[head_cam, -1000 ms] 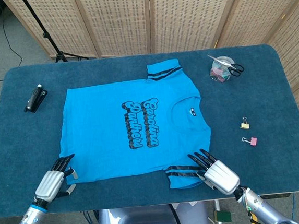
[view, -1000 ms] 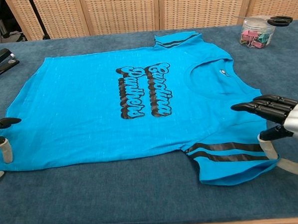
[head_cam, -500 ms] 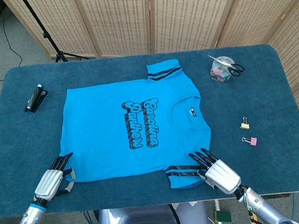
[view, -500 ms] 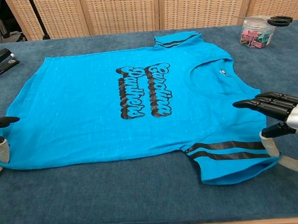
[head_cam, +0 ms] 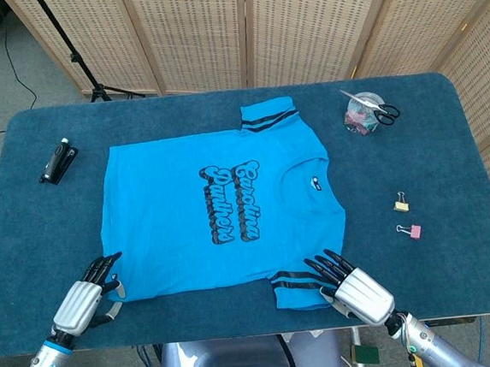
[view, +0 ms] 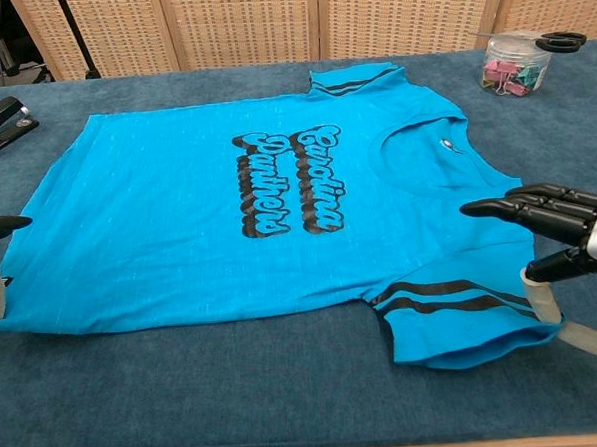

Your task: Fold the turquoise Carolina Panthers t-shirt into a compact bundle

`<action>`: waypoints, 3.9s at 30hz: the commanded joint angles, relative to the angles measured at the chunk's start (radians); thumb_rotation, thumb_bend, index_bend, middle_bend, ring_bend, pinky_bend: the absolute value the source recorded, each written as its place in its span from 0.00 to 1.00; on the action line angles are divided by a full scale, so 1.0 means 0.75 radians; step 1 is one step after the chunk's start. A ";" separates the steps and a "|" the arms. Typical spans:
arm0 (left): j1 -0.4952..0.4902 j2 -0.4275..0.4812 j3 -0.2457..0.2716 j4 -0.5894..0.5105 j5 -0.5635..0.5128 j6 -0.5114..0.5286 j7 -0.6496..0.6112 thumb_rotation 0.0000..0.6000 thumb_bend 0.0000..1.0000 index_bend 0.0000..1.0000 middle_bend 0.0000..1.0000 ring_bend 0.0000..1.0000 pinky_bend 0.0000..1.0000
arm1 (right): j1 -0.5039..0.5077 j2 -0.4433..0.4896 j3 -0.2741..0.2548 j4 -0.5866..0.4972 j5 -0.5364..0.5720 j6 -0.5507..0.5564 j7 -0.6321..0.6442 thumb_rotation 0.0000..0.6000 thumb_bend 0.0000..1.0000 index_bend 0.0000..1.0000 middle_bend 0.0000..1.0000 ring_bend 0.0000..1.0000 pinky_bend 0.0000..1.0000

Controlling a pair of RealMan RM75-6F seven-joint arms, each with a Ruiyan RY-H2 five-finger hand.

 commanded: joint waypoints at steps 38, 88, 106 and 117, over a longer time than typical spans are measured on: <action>0.156 0.149 0.289 0.133 0.421 0.423 0.052 1.00 0.49 0.75 0.00 0.00 0.00 | 0.020 0.218 -0.254 -0.163 -0.507 0.116 -0.160 1.00 0.53 0.70 0.02 0.00 0.00; -0.154 0.545 -0.164 -0.825 -0.296 -0.152 0.482 1.00 0.49 0.77 0.00 0.00 0.00 | 0.231 0.491 0.245 -0.453 0.247 0.013 0.391 1.00 0.53 0.70 0.02 0.00 0.00; -0.544 0.332 -0.488 -0.528 -1.045 -0.666 0.724 1.00 0.49 0.78 0.00 0.00 0.00 | 0.666 0.102 0.599 0.123 0.896 -0.755 0.374 1.00 0.52 0.70 0.02 0.00 0.00; -0.665 0.167 -0.509 -0.263 -1.296 -0.750 0.856 1.00 0.46 0.67 0.00 0.00 0.00 | 0.826 -0.138 0.660 0.588 0.981 -0.980 0.451 1.00 0.52 0.70 0.02 0.00 0.00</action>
